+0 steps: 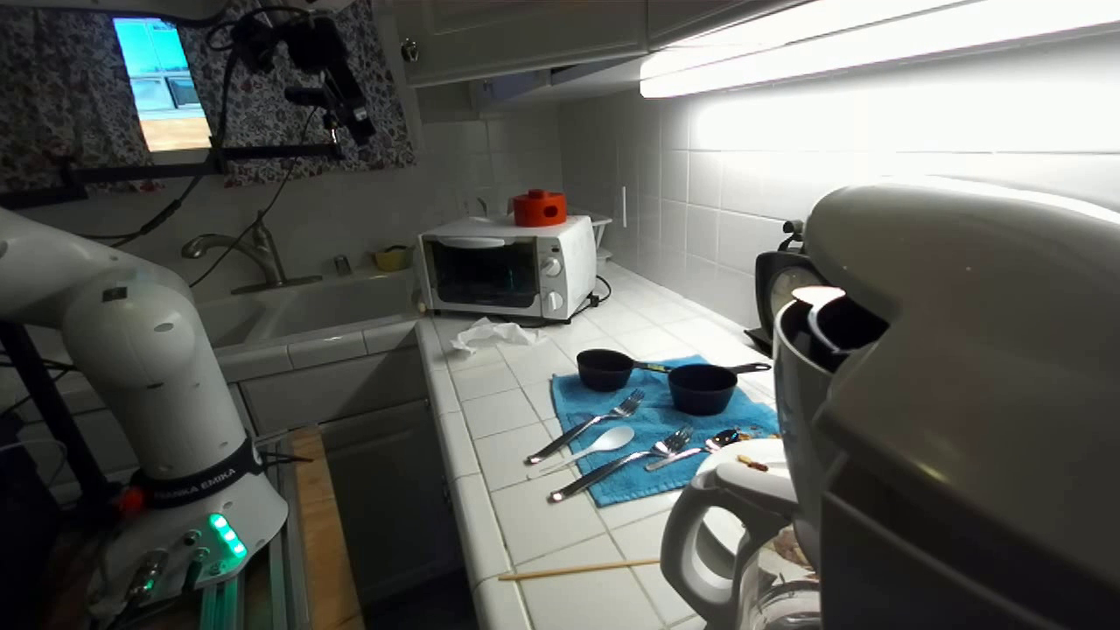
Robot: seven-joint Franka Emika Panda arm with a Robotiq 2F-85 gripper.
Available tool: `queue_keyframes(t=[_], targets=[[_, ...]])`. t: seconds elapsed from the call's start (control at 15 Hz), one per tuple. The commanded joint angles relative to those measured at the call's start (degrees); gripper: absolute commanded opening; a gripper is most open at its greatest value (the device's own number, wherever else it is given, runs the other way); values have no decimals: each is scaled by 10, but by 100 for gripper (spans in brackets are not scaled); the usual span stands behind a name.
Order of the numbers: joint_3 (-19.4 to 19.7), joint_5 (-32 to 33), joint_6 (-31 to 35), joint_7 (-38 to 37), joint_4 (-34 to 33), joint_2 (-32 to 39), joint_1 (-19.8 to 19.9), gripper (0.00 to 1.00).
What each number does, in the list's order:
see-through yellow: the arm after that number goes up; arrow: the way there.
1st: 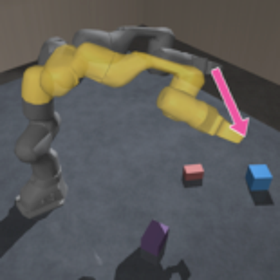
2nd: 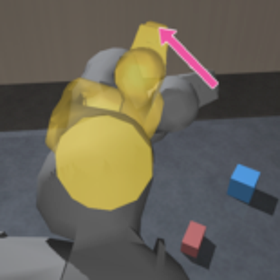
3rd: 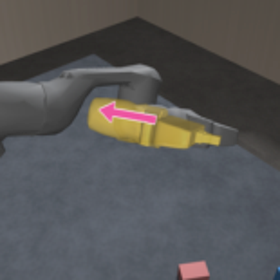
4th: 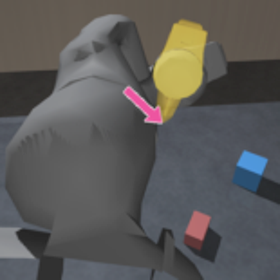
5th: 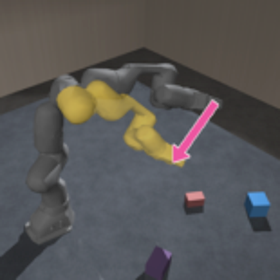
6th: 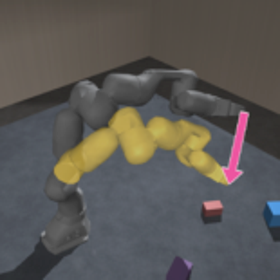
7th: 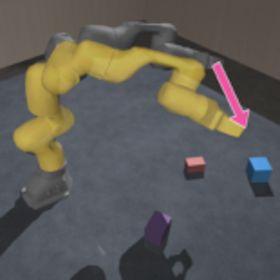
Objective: Open the right side of the top cabinet
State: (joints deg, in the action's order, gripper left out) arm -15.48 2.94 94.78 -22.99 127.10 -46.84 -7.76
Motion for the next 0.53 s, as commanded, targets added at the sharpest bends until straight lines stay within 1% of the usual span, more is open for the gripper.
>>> queue_keyframes(t=[0.0, 0.27, 0.47], targets=[[-23, 2, -24, -1, -4, -24, 13, 100], [-37, 33, -15, 5, -5, -35, 23, 100], [-42, 53, 8, 3, -1, -47, 28, 100]])
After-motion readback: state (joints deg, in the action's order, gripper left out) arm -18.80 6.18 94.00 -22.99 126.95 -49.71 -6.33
